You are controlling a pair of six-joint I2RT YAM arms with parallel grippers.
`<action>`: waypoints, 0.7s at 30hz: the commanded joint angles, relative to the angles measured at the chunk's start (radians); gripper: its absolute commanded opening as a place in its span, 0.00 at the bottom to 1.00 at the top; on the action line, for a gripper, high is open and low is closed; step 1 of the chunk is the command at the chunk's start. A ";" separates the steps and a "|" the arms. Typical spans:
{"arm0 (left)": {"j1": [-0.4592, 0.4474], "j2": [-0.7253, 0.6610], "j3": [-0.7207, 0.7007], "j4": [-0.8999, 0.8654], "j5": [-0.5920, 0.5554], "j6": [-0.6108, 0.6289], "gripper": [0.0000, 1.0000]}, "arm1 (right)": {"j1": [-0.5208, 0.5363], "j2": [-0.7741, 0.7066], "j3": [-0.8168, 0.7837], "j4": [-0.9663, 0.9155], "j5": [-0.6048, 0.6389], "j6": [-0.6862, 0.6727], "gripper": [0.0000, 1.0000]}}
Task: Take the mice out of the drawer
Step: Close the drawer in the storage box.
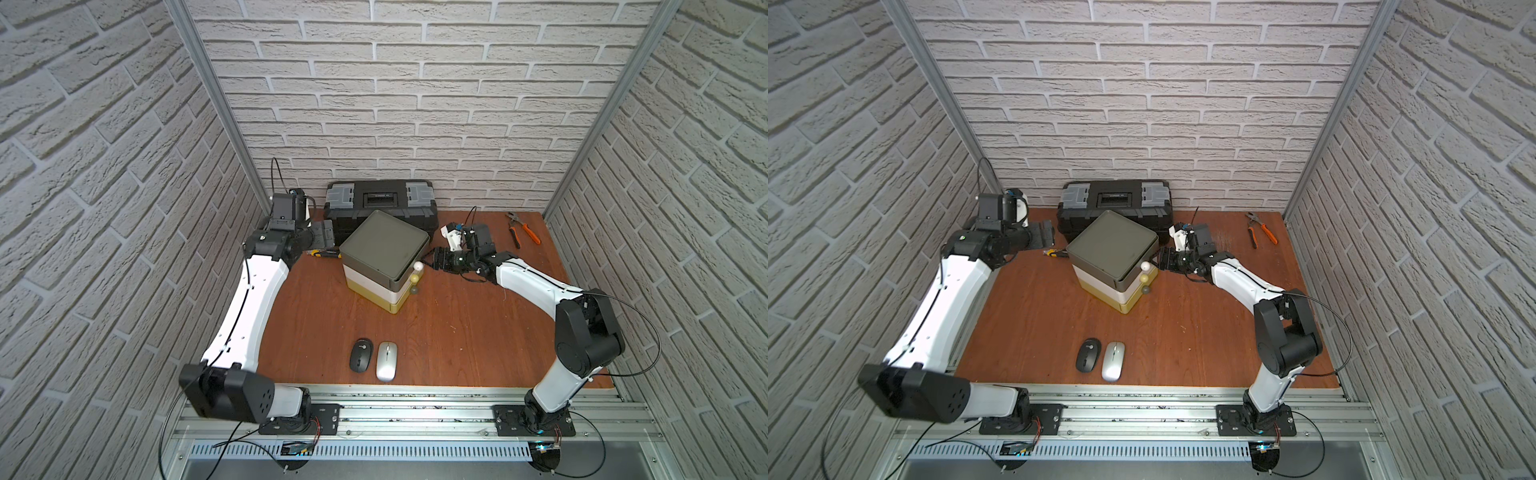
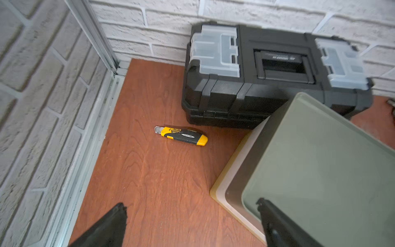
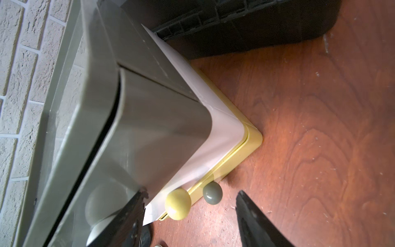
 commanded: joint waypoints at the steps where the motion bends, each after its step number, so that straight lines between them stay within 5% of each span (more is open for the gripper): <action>1: 0.002 0.117 0.069 0.124 0.116 0.076 0.98 | 0.021 0.006 0.026 0.077 -0.022 0.011 0.69; 10: -0.007 0.378 0.174 0.200 0.308 0.120 0.98 | 0.037 0.024 0.013 0.118 -0.045 0.026 0.69; 21: -0.171 0.335 0.065 0.207 0.326 0.140 0.98 | 0.045 -0.072 -0.071 0.066 0.003 -0.023 0.69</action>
